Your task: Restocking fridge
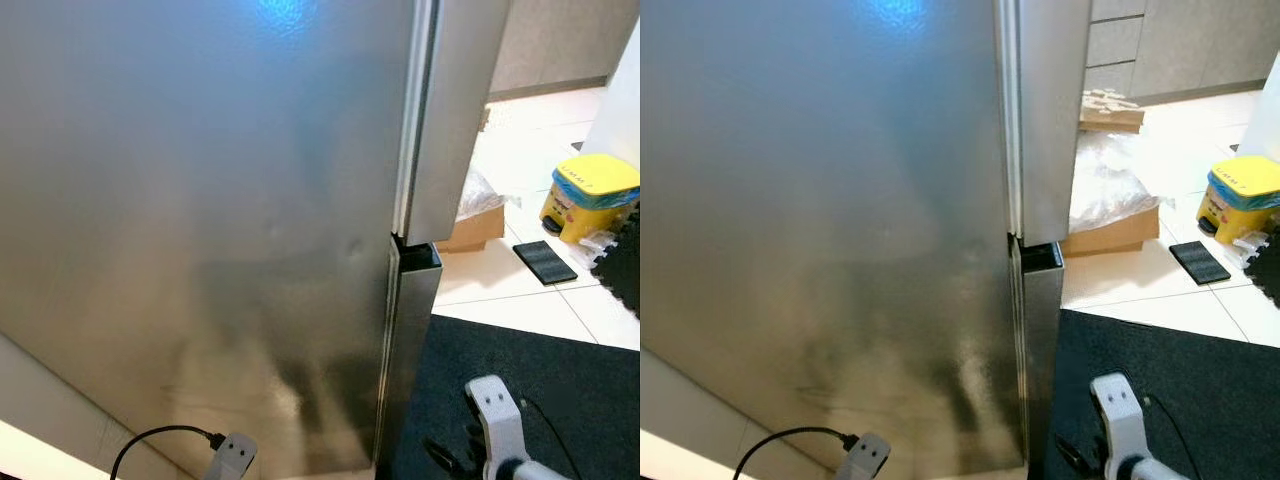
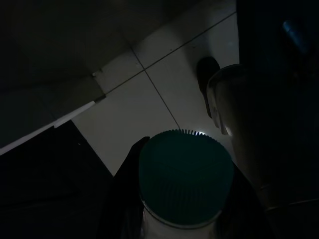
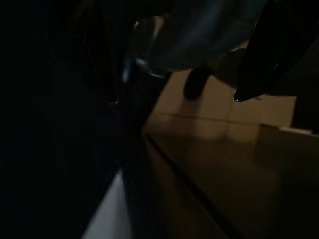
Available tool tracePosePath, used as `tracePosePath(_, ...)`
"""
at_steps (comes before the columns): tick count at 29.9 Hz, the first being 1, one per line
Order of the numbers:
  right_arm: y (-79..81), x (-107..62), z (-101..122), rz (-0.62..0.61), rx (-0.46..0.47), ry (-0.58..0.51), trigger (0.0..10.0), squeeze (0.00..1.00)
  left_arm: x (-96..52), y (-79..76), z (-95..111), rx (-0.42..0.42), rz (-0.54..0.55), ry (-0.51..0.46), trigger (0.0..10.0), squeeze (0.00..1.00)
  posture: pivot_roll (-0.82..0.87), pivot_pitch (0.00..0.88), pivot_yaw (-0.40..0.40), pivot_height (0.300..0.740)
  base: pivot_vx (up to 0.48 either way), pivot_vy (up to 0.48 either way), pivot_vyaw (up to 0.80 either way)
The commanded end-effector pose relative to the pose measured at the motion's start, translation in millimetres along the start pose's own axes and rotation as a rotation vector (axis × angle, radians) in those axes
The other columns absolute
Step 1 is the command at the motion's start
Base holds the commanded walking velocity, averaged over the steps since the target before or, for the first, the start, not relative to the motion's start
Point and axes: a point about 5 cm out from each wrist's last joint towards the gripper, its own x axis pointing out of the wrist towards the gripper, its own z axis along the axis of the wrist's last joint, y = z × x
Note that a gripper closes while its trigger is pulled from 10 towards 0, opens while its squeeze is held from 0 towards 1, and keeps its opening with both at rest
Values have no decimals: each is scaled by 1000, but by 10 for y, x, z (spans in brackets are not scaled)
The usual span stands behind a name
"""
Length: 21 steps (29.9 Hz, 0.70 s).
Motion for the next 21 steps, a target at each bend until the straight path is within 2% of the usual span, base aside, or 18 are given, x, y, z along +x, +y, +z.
tracePosePath(1,-61,30,-86,-68,27,5,10000,0,-18,29,-71,2,11,23,10000,0,-165,0,122,740,0,0,0)
tracePosePath(4,-105,55,-189,-122,35,32,10000,0,-18,29,-71,4,11,24,10000,0,-167,0,126,740,0,0,0)
tracePosePath(5,-138,94,-409,-195,74,83,10000,0,-17,29,-68,7,11,25,10000,0,-165,0,125,740,0,0,0)
tracePosePath(8,-139,103,-480,-214,89,97,10000,0,-16,28,-67,8,10,25,10000,0,-165,0,125,740,0,0,0)
tracePosePath(11,-51,110,-820,-270,136,200,10000,0,-11,28,-43,2,17,18,10000,0,-162,0,113,740,0,0,0)
tracePosePath(12,-51,110,-820,-270,136,200,10000,0,-11,28,-43,2,17,18,10000,0,-162,0,113,740,0,0,0)
tracePosePath(15,45,115,-1001,-277,137,264,10000,0,-6,26,-20,-13,25,9,10000,0,-153,0,101,740,0,0,0)
tracePosePath(21,122,122,-1102,-270,114,315,10000,0,-4,34,-4,-40,42,-1,10000,0,-127,0,80,740,0,0,0)
